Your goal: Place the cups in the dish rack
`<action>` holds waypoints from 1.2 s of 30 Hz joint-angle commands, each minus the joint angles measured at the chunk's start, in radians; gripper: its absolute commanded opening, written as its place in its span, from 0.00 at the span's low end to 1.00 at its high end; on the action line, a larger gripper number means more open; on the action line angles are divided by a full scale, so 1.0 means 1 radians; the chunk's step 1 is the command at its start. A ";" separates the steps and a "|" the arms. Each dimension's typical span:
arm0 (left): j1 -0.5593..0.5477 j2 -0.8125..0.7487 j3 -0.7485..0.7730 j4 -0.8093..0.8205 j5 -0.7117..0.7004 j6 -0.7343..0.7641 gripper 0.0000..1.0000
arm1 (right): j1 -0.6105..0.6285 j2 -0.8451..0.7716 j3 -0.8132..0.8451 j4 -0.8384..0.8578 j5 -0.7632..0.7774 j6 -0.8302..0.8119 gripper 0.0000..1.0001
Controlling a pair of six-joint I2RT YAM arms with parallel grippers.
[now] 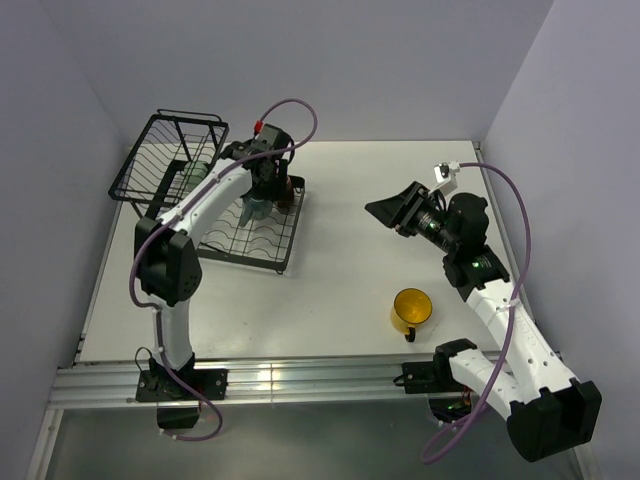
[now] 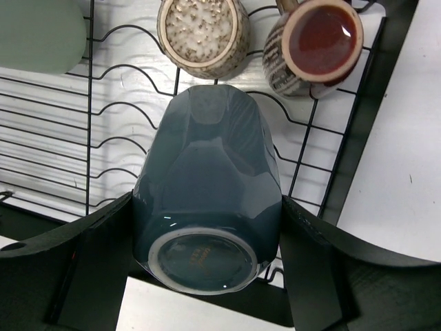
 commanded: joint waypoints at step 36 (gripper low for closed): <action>0.099 0.101 0.045 0.046 -0.009 0.044 0.36 | -0.002 0.046 0.023 0.015 -0.021 -0.037 0.53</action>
